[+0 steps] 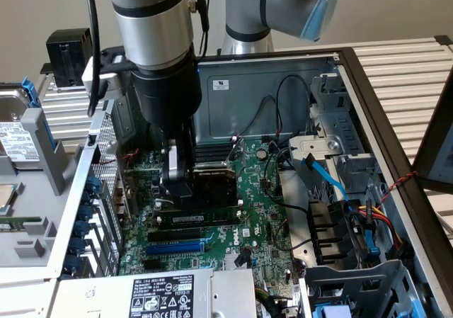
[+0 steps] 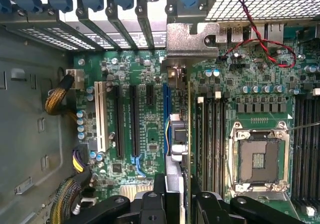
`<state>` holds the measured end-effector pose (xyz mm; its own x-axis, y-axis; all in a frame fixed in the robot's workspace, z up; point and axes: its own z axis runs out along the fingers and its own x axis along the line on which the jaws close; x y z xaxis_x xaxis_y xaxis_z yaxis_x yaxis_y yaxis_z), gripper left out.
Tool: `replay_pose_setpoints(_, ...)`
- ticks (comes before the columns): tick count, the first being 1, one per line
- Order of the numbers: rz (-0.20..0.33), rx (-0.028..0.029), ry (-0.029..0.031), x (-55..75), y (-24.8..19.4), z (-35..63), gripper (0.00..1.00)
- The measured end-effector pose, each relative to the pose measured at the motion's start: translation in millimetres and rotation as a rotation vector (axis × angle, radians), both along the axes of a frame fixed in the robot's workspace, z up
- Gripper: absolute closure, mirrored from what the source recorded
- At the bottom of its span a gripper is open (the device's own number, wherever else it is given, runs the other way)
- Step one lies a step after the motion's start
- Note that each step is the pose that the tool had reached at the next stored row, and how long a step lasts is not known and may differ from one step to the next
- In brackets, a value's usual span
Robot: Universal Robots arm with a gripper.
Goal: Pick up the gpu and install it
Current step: 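Insert the gpu into the slot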
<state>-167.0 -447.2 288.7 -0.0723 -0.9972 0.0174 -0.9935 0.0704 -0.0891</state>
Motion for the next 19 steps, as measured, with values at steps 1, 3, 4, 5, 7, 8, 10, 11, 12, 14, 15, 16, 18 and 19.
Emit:
replay_pose_setpoints(1, 0.000, 0.0004, 0.0004, -0.2, 0.0, -1.3, 0.72)
replay_pose_setpoints(3, 0.000, 0.0010, 0.0032, -0.5, 0.0, -3.6, 0.72)
replay_pose_setpoints(4, 0.000, 0.0012, 0.0061, -0.8, 0.0, -4.5, 0.72)
replay_pose_setpoints(5, 0.000, 0.0017, 0.0115, -1.1, 0.0, -5.1, 0.72)
replay_pose_setpoints(7, 0.000, 0.0027, 0.0278, -1.9, 0.0, -5.8, 0.72)
replay_pose_setpoints(8, 0.000, 0.0031, 0.0357, -2.2, 0.0, -6.4, 0.72)
replay_pose_setpoints(10, 0.000, 0.0034, 0.0446, -2.5, 0.0, -7.5, 0.72)
replay_pose_setpoints(11, 0.000, 0.0033, 0.0458, -2.8, 0.0, -8.1, 0.72)
replay_pose_setpoints(12, 0.000, 0.0033, 0.0461, -3.0, -0.1, -8.3, 0.72)
replay_pose_setpoints(14, 0.000, 0.0035, 0.0462, -3.8, -0.2, -9.8, 0.72)
replay_pose_setpoints(15, 0.000, 0.0036, 0.0461, -4.5, -0.2, -11.1, 0.72)
replay_pose_setpoints(16, 0.000, 0.0035, 0.0461, -4.8, -0.3, -12.4, 0.72)
replay_pose_setpoints(18, 0.000, 0.0035, 0.0462, -4.8, -0.6, -15.0, 0.72)
replay_pose_setpoints(19, 0.000, 0.0037, 0.0464, -4.9, -0.7, -16.2, 0.72)
